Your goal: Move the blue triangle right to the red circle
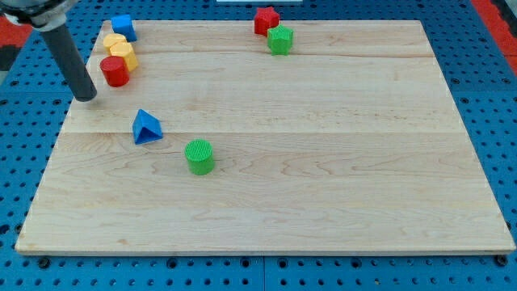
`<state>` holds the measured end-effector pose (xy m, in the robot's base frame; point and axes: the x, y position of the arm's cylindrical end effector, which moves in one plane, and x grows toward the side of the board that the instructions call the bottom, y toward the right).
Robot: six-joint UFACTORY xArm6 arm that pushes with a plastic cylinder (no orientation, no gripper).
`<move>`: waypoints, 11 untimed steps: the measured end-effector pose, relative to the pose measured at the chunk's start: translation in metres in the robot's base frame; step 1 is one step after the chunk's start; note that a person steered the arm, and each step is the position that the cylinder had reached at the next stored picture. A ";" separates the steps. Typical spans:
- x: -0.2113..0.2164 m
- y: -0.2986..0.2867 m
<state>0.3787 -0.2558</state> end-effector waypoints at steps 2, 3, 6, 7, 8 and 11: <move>0.079 0.049; 0.104 0.099; 0.076 0.075; 0.041 0.074; 0.030 0.042; -0.016 0.053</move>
